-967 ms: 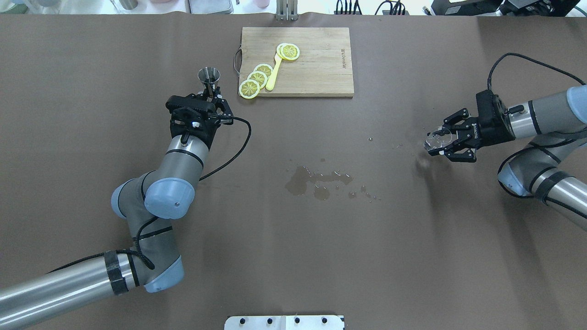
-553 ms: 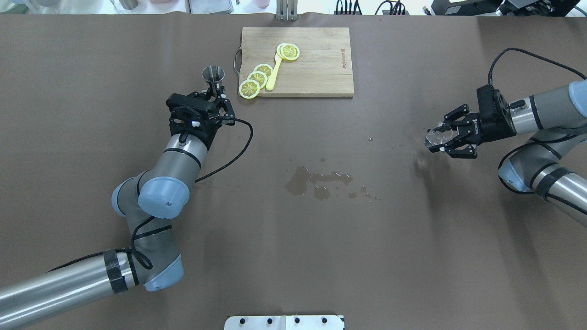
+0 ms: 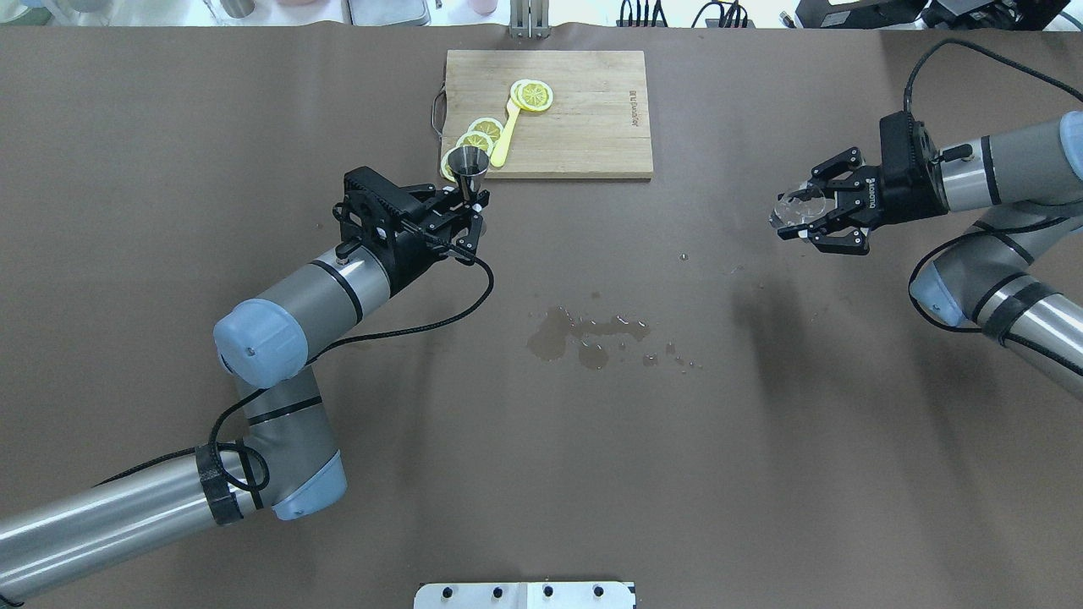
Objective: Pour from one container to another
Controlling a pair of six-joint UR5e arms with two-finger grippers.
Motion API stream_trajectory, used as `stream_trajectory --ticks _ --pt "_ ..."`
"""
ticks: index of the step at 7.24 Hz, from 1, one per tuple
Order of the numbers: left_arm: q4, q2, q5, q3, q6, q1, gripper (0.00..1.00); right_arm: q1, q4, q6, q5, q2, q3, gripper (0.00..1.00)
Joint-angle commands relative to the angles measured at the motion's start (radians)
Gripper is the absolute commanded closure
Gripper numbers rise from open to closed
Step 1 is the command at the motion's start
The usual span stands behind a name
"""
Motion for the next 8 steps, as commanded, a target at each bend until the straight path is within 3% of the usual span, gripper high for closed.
stream_trajectory --ticks 1,2,5,8 --pt "-0.061 -0.002 -0.111 -0.007 0.087 -0.007 1.00 0.000 -0.223 -0.042 -0.101 -0.031 0.182 1.00" --pt "-0.059 -0.004 -0.172 -0.018 0.089 -0.033 1.00 -0.009 -0.338 -0.127 -0.132 -0.043 0.254 1.00" --pt "-0.069 0.004 -0.177 -0.008 0.090 -0.015 1.00 -0.116 -0.566 -0.322 -0.337 -0.150 0.464 1.00" --pt "-0.091 -0.004 -0.173 -0.007 0.090 0.014 1.00 -0.141 -0.830 -0.455 -0.359 -0.116 0.574 1.00"
